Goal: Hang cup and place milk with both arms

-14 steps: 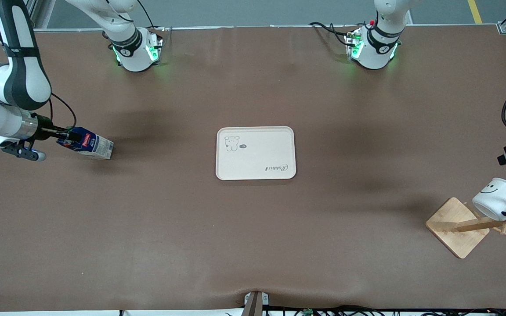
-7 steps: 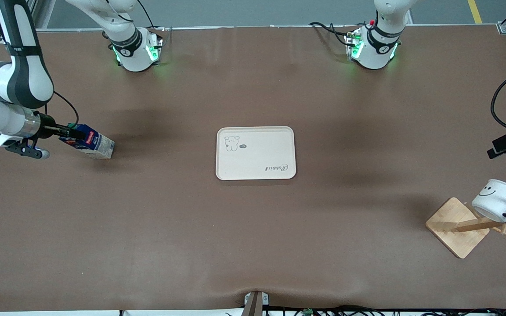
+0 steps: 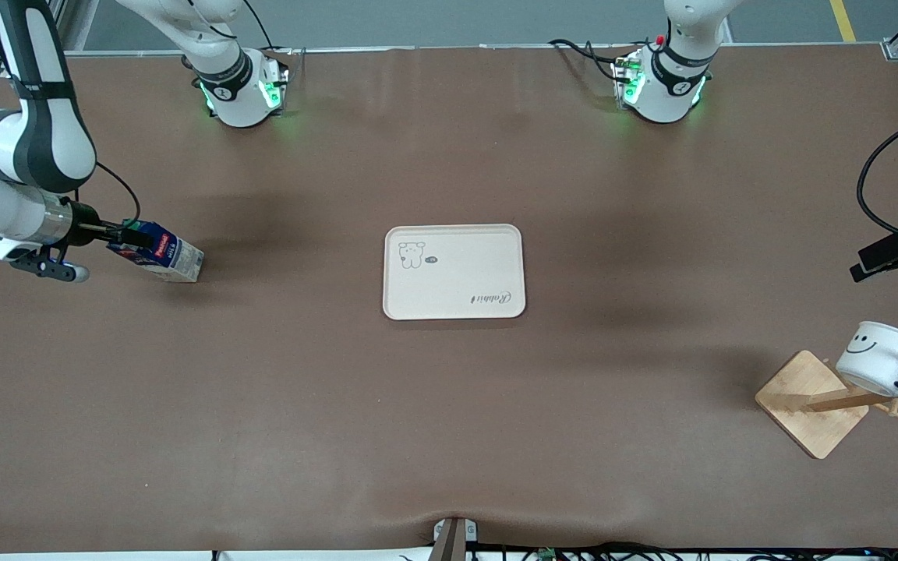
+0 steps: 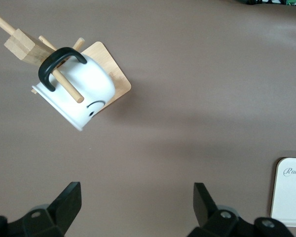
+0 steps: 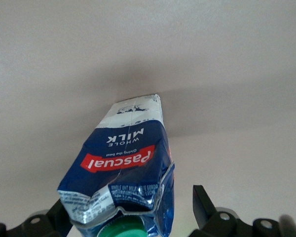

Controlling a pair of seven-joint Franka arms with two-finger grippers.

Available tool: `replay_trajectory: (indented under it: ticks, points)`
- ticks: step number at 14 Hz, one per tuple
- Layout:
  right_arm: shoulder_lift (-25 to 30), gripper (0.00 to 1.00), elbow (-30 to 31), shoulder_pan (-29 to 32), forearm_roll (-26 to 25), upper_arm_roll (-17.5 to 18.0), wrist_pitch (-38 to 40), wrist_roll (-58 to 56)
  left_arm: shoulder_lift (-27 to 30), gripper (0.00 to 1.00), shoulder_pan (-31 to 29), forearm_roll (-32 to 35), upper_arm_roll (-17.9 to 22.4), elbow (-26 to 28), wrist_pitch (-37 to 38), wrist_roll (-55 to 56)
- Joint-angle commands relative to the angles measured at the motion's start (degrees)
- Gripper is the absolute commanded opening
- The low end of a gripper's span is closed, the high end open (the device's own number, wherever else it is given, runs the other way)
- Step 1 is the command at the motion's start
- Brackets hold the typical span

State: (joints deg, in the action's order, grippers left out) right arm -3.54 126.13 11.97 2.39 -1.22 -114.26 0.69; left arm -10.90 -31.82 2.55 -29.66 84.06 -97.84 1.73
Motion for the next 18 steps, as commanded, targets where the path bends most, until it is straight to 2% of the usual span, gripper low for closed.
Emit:
replay_trajectory:
  ticks: [1, 4, 7, 9, 12, 14, 16, 18]
  points:
    - [1.08, 1.0, -3.94, 1.21, -0.46, 1.05, 5.86, -0.43, 0.17, 1.0, -0.17, 1.75, -0.49, -0.56, -0.16, -0.06]
    - [0.29, 1.0, -11.85, 0.77, -0.37, 1.14, 16.77, 0.01, 0.53, 1.0, 0.96, 7.71, -1.8, -0.65, -0.16, -0.15]
    - [-0.68, 1.0, -17.13, 0.77, -0.46, 1.22, 18.8, 0.27, 0.53, 1.0, 1.14, 7.73, -1.9, -1.7, -0.07, -0.41]
    - [-0.77, 1.0, -21.43, -0.36, -0.72, 1.31, 23.98, 0.54, 0.79, 1.0, 1.06, 7.55, -1.81, -1.62, 0.1, -0.59]
    - [-2.25, 1.0, -26.79, -1.51, -0.99, 1.4, 24.53, 3.87, 1.05, 1.0, 0.97, 6.85, -1.98, -1.62, 0.36, -0.59]
    - [-3.66, 1.0, -32.93, -1.78, -0.11, 1.4, 24.61, 3.36, 2.28, 1.0, 1.32, 5.89, -1.55, -1.53, 1.07, -0.77]
    - [-5.24, 1.0, -37.43, -2.48, -0.11, 1.4, 25.05, 3.7, 4.21, 1.0, 3.33, 4.66, -0.24, -0.74, 1.68, -0.77]
    - [-4.99, 1.0, -38.94, -3.7, -1.16, 1.31, 24.88, 3.88, 5.44, 1.0, 8.32, 3.26, 4.75, -0.65, 4.75, -0.68]
